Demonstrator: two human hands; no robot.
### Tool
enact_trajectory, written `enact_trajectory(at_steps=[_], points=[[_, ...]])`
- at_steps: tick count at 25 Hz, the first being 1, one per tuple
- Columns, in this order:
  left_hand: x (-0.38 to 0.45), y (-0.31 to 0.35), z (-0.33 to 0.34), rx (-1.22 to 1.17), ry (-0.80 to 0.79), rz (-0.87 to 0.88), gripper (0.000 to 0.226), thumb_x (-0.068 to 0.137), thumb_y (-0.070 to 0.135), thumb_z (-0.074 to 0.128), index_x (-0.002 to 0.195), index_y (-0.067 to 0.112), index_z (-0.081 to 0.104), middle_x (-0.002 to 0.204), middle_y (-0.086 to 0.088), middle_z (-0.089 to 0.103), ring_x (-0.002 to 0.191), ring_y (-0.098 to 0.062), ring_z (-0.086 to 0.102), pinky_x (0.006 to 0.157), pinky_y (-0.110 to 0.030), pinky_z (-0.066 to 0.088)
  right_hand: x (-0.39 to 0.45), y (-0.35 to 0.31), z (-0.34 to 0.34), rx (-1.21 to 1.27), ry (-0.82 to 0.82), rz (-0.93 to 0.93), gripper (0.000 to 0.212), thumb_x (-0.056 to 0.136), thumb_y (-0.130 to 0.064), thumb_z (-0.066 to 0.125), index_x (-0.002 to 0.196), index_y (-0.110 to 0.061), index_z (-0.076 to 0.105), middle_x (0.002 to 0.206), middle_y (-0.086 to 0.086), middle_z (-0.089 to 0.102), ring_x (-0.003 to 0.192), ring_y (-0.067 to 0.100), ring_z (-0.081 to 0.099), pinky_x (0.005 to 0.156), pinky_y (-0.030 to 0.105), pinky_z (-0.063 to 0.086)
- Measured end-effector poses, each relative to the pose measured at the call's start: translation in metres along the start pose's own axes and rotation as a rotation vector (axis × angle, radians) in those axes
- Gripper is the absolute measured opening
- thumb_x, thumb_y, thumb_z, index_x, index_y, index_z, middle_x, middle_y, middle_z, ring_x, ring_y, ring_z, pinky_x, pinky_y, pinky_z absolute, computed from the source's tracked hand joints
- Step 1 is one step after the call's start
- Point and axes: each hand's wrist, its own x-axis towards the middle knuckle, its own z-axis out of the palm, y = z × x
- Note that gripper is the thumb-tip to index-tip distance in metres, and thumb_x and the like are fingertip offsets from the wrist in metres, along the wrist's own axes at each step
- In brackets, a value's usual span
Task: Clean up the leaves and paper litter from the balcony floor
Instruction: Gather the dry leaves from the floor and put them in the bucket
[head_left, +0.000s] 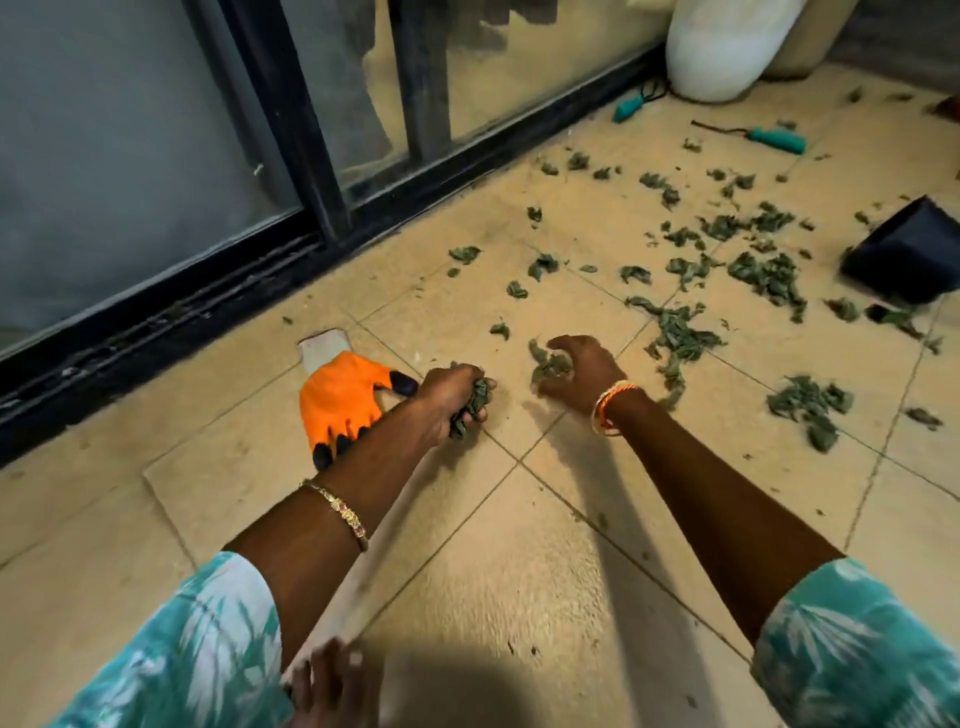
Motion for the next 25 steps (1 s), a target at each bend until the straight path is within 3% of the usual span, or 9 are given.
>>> enact_trajectory(at_steps=[1, 3, 6, 9, 13, 16, 20, 23, 25], points=[[0.011, 0.005, -0.003, -0.003, -0.011, 0.002, 0.029, 0.101, 0.022, 0.040, 0.080, 0.010, 0.056, 0.068, -0.004, 0.051, 0.044, -0.012, 0.046, 0.030, -0.012, 0.026, 0.007, -0.001, 0.011, -0.070, -0.043, -0.009, 0.070, 0.082, -0.038, 0.068, 0.142, -0.019, 0.037, 0.148, 0.015, 0.031, 0.133, 0.034, 0.031, 0.109, 0.038, 0.030], [0.032, 0.014, -0.011, -0.042, -0.016, 0.011, 0.029, 0.101, 0.020, 0.041, 0.079, 0.009, 0.056, 0.066, -0.005, 0.051, 0.041, -0.012, 0.046, 0.030, -0.012, 0.027, 0.016, -0.007, 0.030, -0.193, -0.042, -0.018, 0.064, 0.089, -0.031, 0.060, 0.145, -0.020, 0.031, 0.153, 0.013, 0.021, 0.137, 0.037, 0.021, 0.112, 0.044, 0.027], [0.057, 0.017, -0.018, -0.086, -0.038, -0.009, 0.026, 0.098, 0.018, 0.044, 0.078, 0.009, 0.058, 0.066, -0.005, 0.053, 0.045, -0.013, 0.045, 0.032, -0.014, 0.026, 0.007, -0.006, 0.053, -0.251, 0.175, -0.068, 0.037, 0.093, -0.010, 0.050, 0.129, -0.007, 0.053, 0.135, 0.018, 0.045, 0.120, 0.038, 0.043, 0.096, 0.041, 0.043], [0.070, 0.017, -0.018, -0.112, -0.109, -0.049, 0.023, 0.097, 0.015, 0.044, 0.079, 0.009, 0.058, 0.065, -0.004, 0.052, 0.043, -0.011, 0.043, 0.034, -0.014, 0.026, 0.000, -0.001, 0.055, -0.251, 0.256, -0.107, 0.027, 0.090, -0.002, 0.052, 0.113, -0.001, 0.065, 0.117, 0.017, 0.060, 0.107, 0.033, 0.053, 0.086, 0.038, 0.048], [0.073, 0.020, -0.008, -0.130, -0.206, -0.098, 0.024, 0.097, 0.016, 0.044, 0.081, 0.009, 0.061, 0.074, -0.005, 0.063, 0.042, -0.010, 0.043, 0.033, -0.013, 0.026, 0.001, -0.012, 0.016, 0.167, 0.420, 0.108, 0.018, 0.084, -0.001, 0.063, 0.098, -0.005, 0.073, 0.095, 0.012, 0.071, 0.083, 0.014, 0.063, 0.079, 0.023, 0.049], [0.070, 0.026, -0.002, -0.117, -0.300, -0.108, 0.021, 0.096, 0.015, 0.045, 0.104, 0.008, 0.063, 0.098, -0.012, 0.070, 0.044, -0.009, 0.045, 0.032, -0.013, 0.027, -0.006, -0.023, -0.031, 0.521, 0.177, 0.154, 0.017, 0.081, -0.002, 0.068, 0.096, -0.008, 0.072, 0.078, 0.006, 0.071, 0.066, 0.006, 0.063, 0.069, 0.021, 0.055], [0.055, 0.032, 0.009, -0.107, -0.492, -0.079, 0.024, 0.096, 0.030, 0.052, 0.110, 0.014, 0.064, 0.103, -0.011, 0.067, 0.044, -0.008, 0.049, 0.033, -0.013, 0.029, -0.006, -0.029, -0.056, 0.408, -0.059, 0.127, 0.015, 0.077, -0.004, 0.072, 0.091, -0.009, 0.074, 0.078, 0.000, 0.070, 0.068, 0.003, 0.062, 0.069, 0.021, 0.055], [0.049, 0.028, 0.014, -0.076, -0.566, -0.093, 0.034, 0.099, 0.037, 0.046, 0.095, 0.009, 0.063, 0.084, -0.009, 0.066, 0.044, -0.010, 0.052, 0.032, -0.014, 0.030, 0.001, -0.035, -0.036, 0.339, -0.054, 0.118, 0.014, 0.075, -0.003, 0.074, 0.080, -0.016, 0.071, 0.073, -0.003, 0.068, 0.069, 0.008, 0.064, 0.071, 0.027, 0.055], [0.049, 0.024, 0.016, -0.078, -0.548, -0.116, 0.035, 0.101, 0.034, 0.044, 0.097, 0.004, 0.062, 0.087, -0.015, 0.067, 0.044, -0.011, 0.052, 0.032, -0.014, 0.031, 0.006, -0.038, -0.021, 0.279, 0.054, 0.104, 0.021, 0.075, -0.002, 0.073, 0.077, -0.020, 0.063, 0.075, 0.001, 0.066, 0.072, 0.014, 0.063, 0.069, 0.029, 0.054]])
